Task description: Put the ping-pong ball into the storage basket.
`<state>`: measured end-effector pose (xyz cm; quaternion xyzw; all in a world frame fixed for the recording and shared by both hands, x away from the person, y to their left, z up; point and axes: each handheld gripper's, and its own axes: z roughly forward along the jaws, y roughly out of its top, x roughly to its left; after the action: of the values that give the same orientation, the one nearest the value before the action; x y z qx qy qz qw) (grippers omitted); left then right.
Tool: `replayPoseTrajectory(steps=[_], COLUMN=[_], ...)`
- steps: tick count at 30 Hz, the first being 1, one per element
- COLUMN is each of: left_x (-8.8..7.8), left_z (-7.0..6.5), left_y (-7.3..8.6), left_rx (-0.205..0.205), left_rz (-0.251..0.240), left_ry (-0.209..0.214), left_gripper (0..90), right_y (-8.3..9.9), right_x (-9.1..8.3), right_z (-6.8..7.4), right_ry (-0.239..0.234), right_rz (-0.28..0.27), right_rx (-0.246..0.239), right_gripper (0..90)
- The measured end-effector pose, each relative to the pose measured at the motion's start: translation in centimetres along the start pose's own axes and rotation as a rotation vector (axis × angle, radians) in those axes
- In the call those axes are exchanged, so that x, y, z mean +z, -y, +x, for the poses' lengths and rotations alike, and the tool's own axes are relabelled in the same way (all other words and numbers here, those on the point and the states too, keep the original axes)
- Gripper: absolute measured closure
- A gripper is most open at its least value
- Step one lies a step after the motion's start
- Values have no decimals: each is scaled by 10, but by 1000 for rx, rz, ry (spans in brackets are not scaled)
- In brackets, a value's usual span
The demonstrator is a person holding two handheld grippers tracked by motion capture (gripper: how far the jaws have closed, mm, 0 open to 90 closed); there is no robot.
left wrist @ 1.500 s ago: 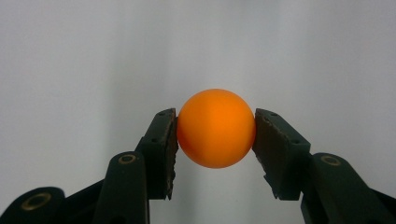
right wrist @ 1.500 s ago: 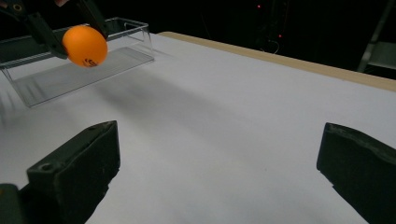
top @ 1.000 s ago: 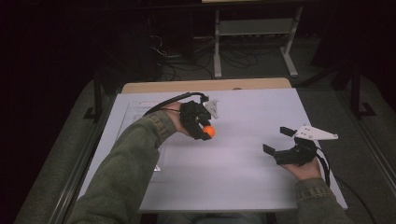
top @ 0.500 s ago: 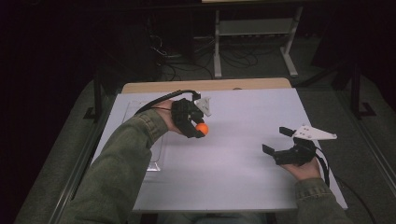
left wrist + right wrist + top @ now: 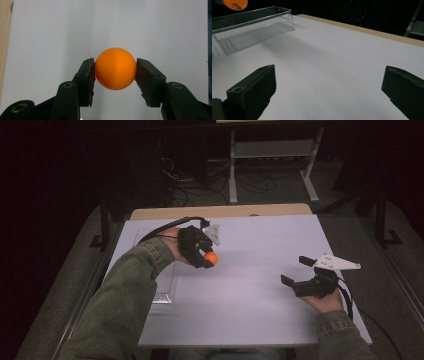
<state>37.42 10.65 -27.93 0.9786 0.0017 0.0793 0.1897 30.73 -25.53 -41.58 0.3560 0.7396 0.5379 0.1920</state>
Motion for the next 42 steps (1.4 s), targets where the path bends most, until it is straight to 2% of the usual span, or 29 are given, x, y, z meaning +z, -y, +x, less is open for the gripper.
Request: replayPoseTrajectory(steps=[28, 42], left_x=[-18, -26], left_z=[-1, -5], left_y=[31, 54], left_rx=[-47, -78], left_rz=[19, 62], left_ry=[-36, -38], left_gripper=[505, 505], right_y=[0, 0], right_x=[-1, -2], right_z=[0, -1], right_ry=[0, 0], right_rz=[-6, -10], right_rx=[2, 1], right_gripper=[0, 0])
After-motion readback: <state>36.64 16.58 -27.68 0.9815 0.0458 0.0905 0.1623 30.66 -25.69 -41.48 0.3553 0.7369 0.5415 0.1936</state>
